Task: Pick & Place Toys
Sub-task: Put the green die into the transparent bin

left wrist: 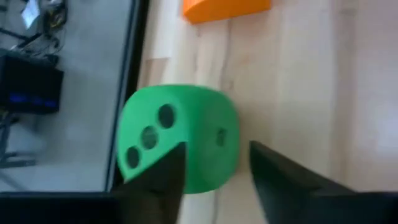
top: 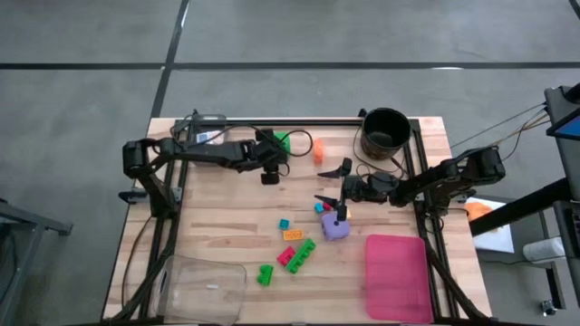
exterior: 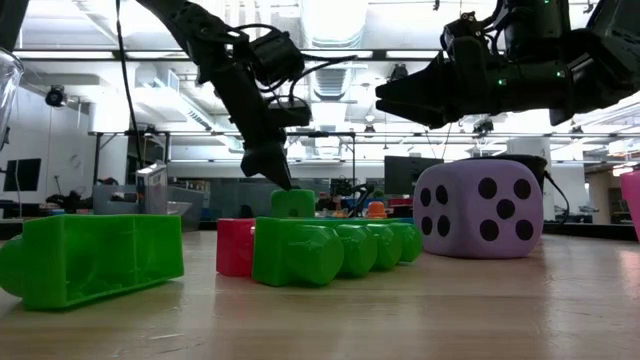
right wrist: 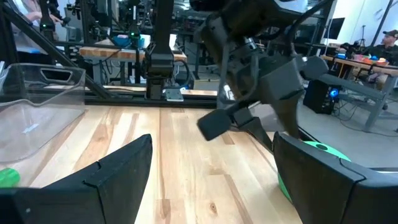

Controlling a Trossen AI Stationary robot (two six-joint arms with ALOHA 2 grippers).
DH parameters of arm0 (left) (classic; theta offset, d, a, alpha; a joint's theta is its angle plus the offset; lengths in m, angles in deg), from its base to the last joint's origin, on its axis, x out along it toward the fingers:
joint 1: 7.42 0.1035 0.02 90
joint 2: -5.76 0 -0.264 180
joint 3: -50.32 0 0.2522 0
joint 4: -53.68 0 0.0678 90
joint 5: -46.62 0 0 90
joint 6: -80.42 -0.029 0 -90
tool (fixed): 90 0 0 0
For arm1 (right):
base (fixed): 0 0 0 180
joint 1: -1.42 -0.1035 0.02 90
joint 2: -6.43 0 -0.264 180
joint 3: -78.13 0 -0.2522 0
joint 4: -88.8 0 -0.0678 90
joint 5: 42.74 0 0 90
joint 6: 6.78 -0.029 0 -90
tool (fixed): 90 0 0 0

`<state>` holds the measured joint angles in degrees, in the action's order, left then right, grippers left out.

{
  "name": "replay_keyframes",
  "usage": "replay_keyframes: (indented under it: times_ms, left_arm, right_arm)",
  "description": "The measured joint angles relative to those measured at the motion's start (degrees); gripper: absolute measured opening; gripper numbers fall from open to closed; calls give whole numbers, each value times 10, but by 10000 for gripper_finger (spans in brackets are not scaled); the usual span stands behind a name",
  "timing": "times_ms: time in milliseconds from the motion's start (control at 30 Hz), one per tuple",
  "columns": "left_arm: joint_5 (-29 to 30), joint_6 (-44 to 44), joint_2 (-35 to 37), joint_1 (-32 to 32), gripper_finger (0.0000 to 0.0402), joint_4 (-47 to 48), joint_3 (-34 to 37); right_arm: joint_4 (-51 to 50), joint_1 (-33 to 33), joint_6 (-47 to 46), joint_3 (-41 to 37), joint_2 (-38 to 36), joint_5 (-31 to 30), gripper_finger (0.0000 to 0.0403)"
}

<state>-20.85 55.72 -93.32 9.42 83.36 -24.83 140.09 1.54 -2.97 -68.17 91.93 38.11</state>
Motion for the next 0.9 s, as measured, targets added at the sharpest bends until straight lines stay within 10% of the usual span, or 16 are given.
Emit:
replay_keyframes:
  times_ms: [300,900]
  left_arm:
    - [37,-6,-1,2,391,-42,0]
    - [35,-10,-68,44,379,-67,-2]
  right_arm:
    - [0,0,0,0,0,0,331]
    - [0,0,0,0,0,0,331]
